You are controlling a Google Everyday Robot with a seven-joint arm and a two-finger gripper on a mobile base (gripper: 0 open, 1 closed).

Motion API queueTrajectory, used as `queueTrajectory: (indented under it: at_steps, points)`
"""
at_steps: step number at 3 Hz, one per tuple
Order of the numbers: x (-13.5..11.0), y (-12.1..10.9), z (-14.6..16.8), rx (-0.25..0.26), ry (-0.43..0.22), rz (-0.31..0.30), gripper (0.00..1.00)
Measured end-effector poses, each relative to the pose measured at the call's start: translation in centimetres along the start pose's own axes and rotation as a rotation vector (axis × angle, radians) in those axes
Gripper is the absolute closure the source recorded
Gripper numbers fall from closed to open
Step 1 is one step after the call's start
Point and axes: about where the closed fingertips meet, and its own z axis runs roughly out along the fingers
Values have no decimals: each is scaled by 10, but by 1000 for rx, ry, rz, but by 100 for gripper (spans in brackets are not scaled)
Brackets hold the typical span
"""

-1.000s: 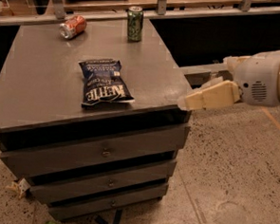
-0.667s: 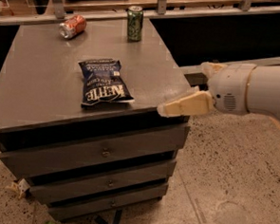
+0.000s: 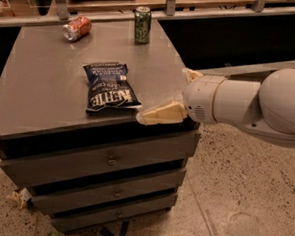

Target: Move blue chip bag near green can

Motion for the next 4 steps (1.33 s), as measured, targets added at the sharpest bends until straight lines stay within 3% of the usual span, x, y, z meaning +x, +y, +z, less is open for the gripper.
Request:
queueTrajectory:
  at_steps: [1, 4]
  points:
    - [-1, 6, 33, -12, -18, 16, 0]
    - [-2, 16, 118, -57, 18, 48, 0]
